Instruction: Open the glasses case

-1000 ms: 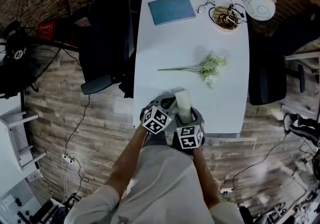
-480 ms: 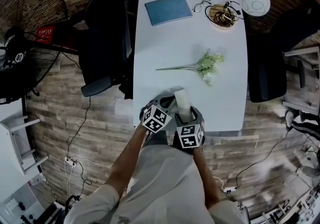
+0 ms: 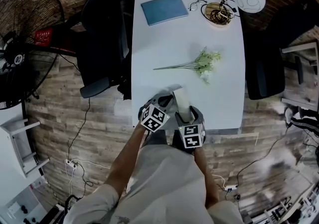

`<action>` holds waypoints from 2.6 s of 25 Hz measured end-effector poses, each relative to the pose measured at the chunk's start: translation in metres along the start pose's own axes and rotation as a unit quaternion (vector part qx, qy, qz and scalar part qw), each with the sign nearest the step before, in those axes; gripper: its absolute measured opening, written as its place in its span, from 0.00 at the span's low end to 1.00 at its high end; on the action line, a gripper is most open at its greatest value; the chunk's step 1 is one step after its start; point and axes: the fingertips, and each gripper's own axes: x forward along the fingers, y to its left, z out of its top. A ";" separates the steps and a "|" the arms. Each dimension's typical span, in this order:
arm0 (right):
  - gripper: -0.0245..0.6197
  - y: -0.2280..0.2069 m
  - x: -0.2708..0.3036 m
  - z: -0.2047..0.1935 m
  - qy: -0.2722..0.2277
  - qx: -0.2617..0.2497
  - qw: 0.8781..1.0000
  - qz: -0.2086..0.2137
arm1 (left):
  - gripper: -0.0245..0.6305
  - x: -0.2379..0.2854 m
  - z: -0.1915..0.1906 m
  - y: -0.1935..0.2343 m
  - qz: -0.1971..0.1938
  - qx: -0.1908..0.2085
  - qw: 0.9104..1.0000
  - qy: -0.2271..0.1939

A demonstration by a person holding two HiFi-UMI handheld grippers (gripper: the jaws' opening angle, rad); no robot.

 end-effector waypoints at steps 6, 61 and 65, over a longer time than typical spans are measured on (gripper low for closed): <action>0.49 -0.003 -0.004 0.003 -0.009 0.016 1.000 0.003 | 0.05 0.001 0.000 0.000 -0.001 0.000 1.000 0.000; 0.14 -0.046 -0.033 0.007 -0.060 0.091 0.993 -0.042 | 0.05 0.001 -0.001 -0.001 -0.013 0.004 1.000 0.008; 0.13 -0.050 -0.035 0.005 -0.064 0.101 0.992 -0.047 | 0.05 0.001 -0.001 0.000 -0.013 0.004 1.000 0.009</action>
